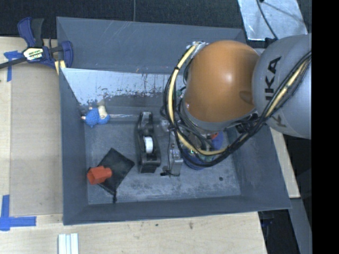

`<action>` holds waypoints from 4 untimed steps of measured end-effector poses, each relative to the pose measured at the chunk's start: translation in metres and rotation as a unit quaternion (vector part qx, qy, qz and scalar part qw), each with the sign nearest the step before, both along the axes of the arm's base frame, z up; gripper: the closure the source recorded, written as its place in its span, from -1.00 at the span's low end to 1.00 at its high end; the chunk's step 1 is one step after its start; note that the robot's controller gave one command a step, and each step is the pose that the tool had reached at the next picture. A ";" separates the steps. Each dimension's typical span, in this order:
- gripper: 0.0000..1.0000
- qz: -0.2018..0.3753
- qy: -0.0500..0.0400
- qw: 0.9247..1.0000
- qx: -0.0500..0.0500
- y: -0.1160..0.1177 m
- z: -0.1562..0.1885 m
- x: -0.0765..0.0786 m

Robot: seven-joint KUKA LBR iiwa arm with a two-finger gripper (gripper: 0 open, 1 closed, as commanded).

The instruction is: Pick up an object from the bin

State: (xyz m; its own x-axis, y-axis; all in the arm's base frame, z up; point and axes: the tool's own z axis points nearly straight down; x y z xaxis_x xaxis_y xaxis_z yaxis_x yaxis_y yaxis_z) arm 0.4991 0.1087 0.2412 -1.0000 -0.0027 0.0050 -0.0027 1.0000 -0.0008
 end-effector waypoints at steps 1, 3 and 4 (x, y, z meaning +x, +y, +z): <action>-1.00 0.247 -0.013 0.969 0.006 0.035 -0.167 0.001; -1.00 0.266 -0.006 0.964 0.002 0.053 -0.134 0.025; -1.00 0.477 -0.002 0.879 0.002 0.060 -0.172 0.022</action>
Offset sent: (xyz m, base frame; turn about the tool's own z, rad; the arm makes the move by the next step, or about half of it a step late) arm -0.0032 0.0265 -0.1712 -0.4897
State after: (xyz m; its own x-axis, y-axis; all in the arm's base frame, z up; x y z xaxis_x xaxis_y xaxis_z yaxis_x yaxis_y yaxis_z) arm 0.5215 0.1688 0.0694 -0.5419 -0.8405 -0.0002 -0.8405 0.5419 0.0009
